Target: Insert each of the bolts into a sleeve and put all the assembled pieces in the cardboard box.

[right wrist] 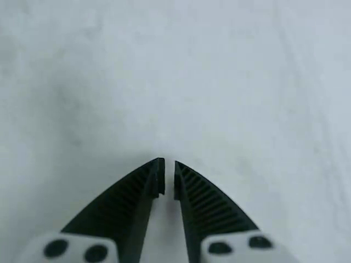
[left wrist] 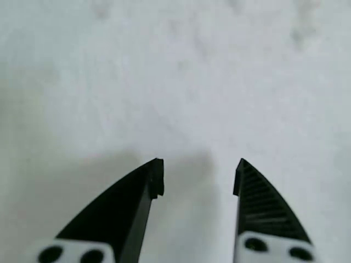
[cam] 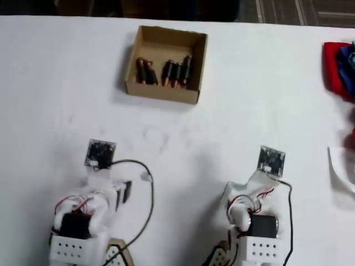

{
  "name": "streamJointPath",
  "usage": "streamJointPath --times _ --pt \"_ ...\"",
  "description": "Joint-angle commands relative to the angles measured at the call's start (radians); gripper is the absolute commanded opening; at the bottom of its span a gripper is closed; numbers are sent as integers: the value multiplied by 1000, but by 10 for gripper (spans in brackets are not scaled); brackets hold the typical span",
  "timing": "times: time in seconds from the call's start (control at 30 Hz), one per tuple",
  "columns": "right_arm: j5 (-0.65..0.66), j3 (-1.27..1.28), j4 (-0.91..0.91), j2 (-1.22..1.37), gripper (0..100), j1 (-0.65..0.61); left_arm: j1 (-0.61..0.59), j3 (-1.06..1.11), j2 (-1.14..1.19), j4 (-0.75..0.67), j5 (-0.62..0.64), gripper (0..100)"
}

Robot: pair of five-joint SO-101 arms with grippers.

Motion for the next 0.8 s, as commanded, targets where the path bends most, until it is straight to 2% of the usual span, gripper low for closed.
streamJointPath --times 0.0,0.07,0.13,0.33,0.77 --pt "0 9 -13 12 20 -124 -92 24 3 5 2 225" --pt "-2 9 -13 12 20 -206 -132 24 3 5 -32 225" --pt "-2 9 -12 12 20 -239 -137 24 3 5 -57 224" --pt "-9 9 -12 12 20 -180 -137 24 3 5 -60 223" --pt "-9 12 -5 -27 20 -180 -137 24 3 5 -60 223"
